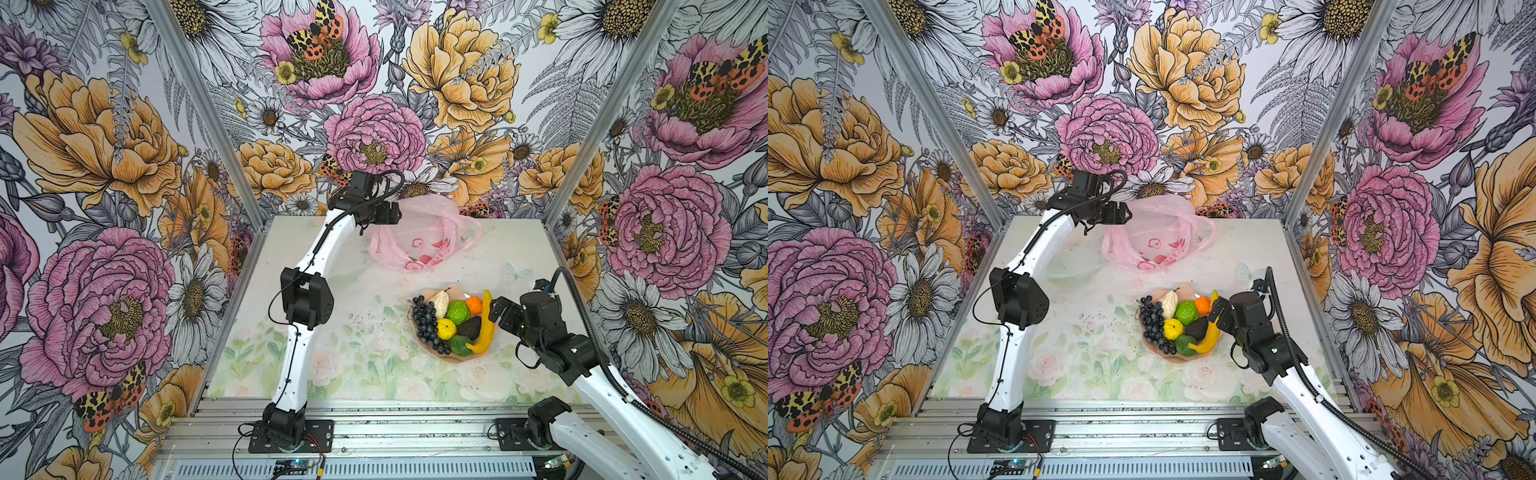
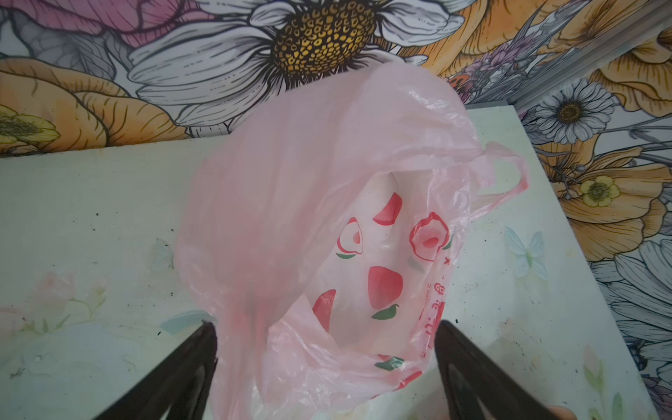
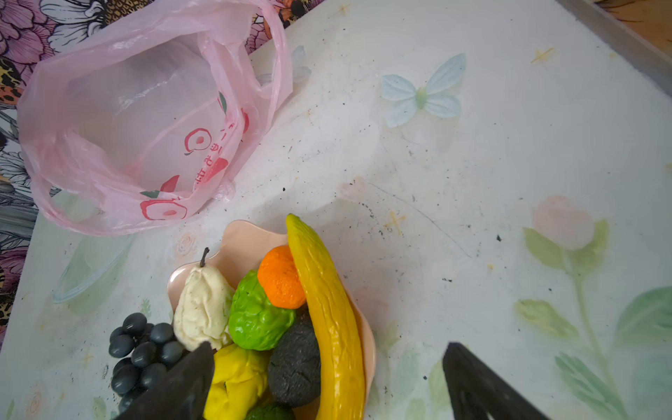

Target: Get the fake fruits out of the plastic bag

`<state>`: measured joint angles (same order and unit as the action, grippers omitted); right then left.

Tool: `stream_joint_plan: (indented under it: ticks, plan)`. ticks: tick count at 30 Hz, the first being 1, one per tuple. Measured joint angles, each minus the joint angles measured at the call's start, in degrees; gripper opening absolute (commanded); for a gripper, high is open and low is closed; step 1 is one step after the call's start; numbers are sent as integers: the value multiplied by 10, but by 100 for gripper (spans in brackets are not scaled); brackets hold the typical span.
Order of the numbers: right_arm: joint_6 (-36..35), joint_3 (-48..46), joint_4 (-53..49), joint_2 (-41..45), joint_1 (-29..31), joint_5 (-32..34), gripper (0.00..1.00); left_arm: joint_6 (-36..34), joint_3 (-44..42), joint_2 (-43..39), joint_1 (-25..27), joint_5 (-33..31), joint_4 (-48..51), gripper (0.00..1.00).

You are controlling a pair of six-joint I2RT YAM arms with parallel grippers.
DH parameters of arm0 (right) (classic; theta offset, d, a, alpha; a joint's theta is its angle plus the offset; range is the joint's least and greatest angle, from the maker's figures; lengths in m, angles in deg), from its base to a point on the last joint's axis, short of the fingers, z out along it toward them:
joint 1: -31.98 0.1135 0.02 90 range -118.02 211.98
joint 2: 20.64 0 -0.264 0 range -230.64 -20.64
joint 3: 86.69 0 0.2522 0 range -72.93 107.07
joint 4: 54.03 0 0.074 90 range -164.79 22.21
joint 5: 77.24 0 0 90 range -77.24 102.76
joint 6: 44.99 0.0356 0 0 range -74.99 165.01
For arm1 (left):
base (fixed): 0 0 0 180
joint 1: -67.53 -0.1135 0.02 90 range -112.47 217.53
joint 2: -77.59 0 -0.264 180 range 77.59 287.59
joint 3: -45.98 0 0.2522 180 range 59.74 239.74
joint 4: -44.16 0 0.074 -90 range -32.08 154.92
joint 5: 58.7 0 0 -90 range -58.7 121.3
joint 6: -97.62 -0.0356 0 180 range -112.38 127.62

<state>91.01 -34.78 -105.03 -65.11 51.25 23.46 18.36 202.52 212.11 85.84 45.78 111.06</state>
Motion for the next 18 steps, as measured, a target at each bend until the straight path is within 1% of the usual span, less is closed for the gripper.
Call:
stream_joint_plan:
  ticks: [5,7,10,13,15,18]
  plan:
    - [0,-3,-2,-6,-23,-31,100,29,-52,-42,-5,-13,-3,99]
    - [0,-8,-2,-6,-26,-37,100,39,-96,-60,-5,-34,-5,99]
    - [0,-23,-1,-6,-35,-47,100,54,-190,-108,-1,-72,-10,99]
    - [-1,-42,8,-9,-45,-63,100,73,-334,-198,9,-106,-47,99]
    - [-1,-56,24,-15,-52,-77,100,91,-450,-283,19,-120,-98,99]
    - [4,-80,57,-27,-58,-105,100,122,-593,-407,31,-129,-178,99]
